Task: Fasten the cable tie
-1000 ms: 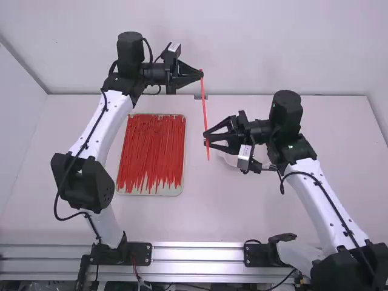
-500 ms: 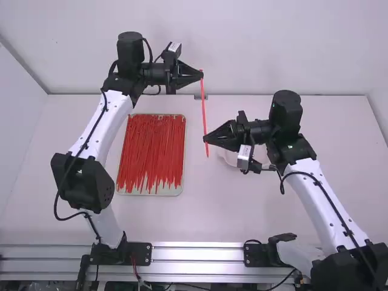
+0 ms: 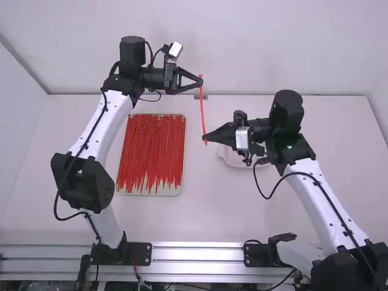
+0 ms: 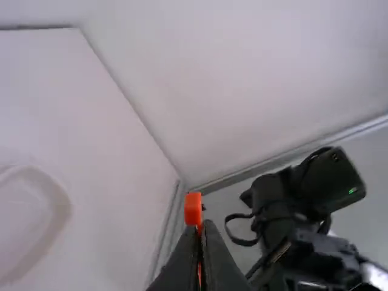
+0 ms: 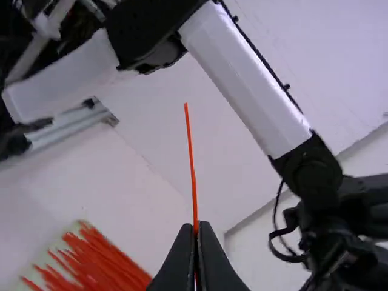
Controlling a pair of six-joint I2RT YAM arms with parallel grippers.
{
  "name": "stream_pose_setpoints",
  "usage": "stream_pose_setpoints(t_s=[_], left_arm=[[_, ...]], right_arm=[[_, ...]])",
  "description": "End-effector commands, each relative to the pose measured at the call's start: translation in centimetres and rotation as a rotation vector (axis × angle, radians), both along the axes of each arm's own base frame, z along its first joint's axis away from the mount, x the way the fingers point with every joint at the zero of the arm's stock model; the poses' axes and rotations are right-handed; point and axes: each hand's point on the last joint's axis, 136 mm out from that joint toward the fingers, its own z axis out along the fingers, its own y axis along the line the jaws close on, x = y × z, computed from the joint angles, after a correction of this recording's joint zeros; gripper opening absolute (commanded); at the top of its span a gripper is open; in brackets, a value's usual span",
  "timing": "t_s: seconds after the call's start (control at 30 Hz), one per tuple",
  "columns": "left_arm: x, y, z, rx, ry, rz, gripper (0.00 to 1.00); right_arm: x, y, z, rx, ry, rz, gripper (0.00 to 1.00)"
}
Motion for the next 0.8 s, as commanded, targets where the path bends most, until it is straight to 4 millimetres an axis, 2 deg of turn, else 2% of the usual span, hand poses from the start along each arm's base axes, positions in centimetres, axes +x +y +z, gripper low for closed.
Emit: stream_pose_setpoints(t_s=[0.0, 0.07, 0.13, 0.2, 0.43, 0.5, 0.63, 0.73, 0.77], left_arm=[[-1.0, -0.3, 0.1, 0.005, -0.226, -0.05, 0.02], [-1.2, -0.3, -0.4, 0.016, -0.245, -0.054, 0.02], [-1.7, -0.4, -1.0, 0.028, -0.278, -0.069, 0.02], [-2.0, -0.7, -1.2, 0.03, -0.295, -0.083, 0.02], [-2.6, -1.2, -1.6, 0.036, -0.412, -0.114, 0.02], [-2.7, -1.4, -1.6, 0.035, -0.443, -0.12, 0.02], [-2.7, -1.3, -1.6, 0.037, -0.601, -0.134, 0.02], [-2.8, -1.6, -1.6, 0.034, -0.727, -0.152, 0.02], [-2.8, -1.6, -1.6, 0.035, -0.733, -0.152, 0.02]], right_arm=[[-0.1, 0.1, 0.2, -0.059, 0.319, 0.007, 0.0], [0.4, 0.2, 0.4, -0.065, 0.386, -0.021, 0.0], [2.3, 0.4, 0.6, -0.055, 0.501, -0.129, 0.0], [3.0, 0.4, 0.7, -0.045, 0.512, -0.169, 0.0], [0.2, 0.2, 1.5, -0.062, 0.414, -0.003, 0.0], [0.8, 0.3, 1.6, -0.062, 0.481, -0.031, 0.0], [3.1, 0.3, 2.2, -0.039, 0.741, -0.136, 0.0], [6.0, -0.6, 2.0, 0.012, 0.942, -0.247, 0.0], [6.2, -0.6, 2.0, 0.015, 0.955, -0.252, 0.0]])
